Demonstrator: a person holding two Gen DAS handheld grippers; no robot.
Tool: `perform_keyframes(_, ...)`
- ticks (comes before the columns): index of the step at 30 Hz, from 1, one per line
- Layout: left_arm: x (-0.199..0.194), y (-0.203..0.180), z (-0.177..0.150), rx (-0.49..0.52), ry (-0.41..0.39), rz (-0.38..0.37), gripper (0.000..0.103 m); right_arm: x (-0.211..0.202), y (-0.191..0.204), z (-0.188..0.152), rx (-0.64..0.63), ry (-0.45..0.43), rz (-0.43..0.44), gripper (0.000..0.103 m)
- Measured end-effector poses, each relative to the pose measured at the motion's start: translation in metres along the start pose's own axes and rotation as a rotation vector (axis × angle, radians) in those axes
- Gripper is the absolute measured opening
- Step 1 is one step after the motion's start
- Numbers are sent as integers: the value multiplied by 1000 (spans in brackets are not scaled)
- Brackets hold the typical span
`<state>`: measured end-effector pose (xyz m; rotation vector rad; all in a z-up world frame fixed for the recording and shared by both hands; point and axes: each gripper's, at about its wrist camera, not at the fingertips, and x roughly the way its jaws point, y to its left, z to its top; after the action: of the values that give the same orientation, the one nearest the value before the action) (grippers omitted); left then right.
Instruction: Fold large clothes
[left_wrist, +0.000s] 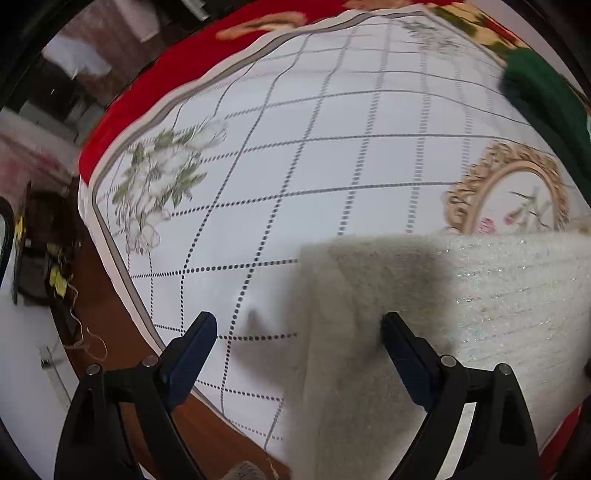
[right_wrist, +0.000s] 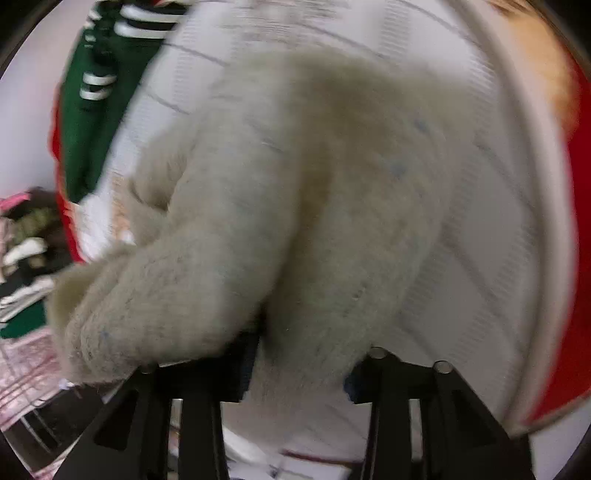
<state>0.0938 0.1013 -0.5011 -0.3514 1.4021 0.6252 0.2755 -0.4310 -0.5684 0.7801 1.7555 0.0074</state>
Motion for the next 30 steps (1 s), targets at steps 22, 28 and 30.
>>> perform_keyframes(22, -21, 39, -30, -338, 12, -167, 91, -11, 177, 33, -463, -103, -60, 65)
perform_keyframes(28, 25, 13, -5, -318, 58, -360, 89, -29, 159, 9, -494, -50, -85, 65)
perform_keyframes(30, 30, -4, 2, -268, 22, -281, 48, -23, 165, 4, -500, -38, -85, 65)
